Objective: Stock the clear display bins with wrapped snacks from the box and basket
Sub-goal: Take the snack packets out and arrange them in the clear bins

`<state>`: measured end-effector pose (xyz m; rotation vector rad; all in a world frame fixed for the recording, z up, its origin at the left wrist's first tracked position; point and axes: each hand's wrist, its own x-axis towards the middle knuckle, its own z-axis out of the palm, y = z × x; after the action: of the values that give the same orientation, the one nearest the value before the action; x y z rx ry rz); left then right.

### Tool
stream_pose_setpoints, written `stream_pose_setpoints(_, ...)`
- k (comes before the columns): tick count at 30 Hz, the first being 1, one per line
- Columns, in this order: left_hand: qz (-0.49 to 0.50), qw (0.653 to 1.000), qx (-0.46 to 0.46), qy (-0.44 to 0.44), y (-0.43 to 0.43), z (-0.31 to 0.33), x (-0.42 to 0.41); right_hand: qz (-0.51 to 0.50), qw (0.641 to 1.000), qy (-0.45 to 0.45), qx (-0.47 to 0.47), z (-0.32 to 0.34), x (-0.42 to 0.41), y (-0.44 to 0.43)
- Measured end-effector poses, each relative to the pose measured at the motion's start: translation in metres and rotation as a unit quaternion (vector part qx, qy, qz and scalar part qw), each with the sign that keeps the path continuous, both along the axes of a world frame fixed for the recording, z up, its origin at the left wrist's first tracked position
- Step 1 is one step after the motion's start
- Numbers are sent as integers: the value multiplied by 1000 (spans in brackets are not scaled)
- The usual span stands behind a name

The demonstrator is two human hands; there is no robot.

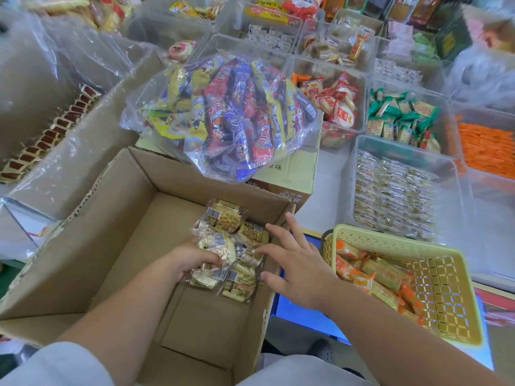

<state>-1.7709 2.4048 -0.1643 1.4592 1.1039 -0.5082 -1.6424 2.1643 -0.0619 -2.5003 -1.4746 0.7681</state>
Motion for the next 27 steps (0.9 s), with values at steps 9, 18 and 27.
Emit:
stream_pose_setpoints(9, 25, 999, 26, -14, -13, 23, -12, 7, 1000, 10, 3, 0, 3, -2)
stream_pose_setpoints(18, 210, 965, 31, -152, -31, 97, -40, 50, 998, 22, 11, -2, 13, -6)
stream_pose_setpoints(27, 366, 868, -121, -311, -152, 181, -34, -109, 879, 418, 199, 87, 38, -47)
